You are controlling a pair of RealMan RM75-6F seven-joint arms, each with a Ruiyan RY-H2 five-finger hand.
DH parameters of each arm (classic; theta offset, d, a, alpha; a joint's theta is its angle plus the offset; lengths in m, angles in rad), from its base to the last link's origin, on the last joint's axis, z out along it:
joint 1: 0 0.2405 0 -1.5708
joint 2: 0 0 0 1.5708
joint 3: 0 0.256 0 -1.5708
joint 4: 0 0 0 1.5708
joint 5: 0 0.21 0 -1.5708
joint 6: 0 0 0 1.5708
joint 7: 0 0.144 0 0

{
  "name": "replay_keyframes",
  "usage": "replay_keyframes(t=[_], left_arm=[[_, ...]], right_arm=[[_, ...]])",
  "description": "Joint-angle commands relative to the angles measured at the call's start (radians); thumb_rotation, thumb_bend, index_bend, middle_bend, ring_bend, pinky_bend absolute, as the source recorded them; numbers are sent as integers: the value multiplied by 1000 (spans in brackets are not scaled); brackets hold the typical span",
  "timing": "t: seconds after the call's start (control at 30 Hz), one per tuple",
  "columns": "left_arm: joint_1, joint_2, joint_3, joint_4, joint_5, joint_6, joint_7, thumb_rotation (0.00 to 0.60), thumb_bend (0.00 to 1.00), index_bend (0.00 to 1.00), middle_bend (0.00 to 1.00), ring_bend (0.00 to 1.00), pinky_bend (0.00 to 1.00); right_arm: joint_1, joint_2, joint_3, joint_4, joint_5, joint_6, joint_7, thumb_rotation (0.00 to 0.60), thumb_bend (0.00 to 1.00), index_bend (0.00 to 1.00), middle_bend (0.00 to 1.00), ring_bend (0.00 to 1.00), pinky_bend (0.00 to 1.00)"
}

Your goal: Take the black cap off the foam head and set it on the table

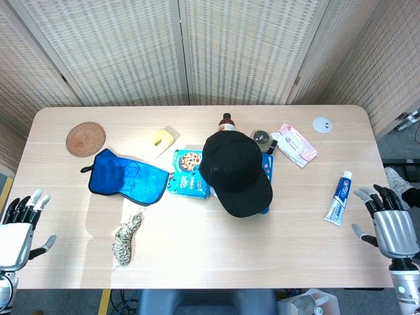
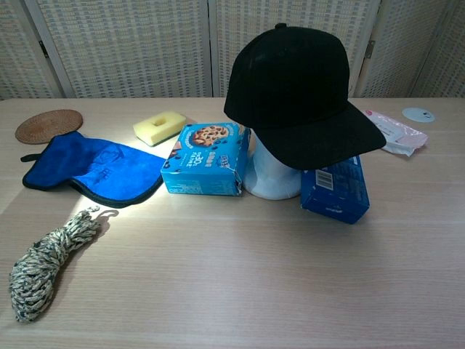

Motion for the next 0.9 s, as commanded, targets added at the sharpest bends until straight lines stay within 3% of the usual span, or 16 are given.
replay_keyframes(t=[0.03, 0.3, 0.5, 0.9], left_arm=[[-2, 2, -1, -1, -5, -5, 2, 600, 203, 114, 51, 63, 15], [2, 6, 2, -5, -6, -3, -1, 600, 202, 114, 51, 63, 15], [5, 13, 4, -16, -13, -7, 4, 600, 203, 114, 51, 63, 15], [14, 29, 6, -42, -22, -2, 8, 600, 202, 114, 51, 63, 15]], right_arm=[[4, 0, -4, -1, -9, -4, -1, 600, 186, 243, 230, 108, 136], [32, -10, -7, -6, -53, -18, -9, 600, 157, 256, 230, 108, 136], [84, -52, 6, 9, -117, -25, -35, 600, 61, 367, 245, 108, 136], [220, -146, 29, 10, -155, -149, -51, 600, 60, 403, 248, 108, 136]])
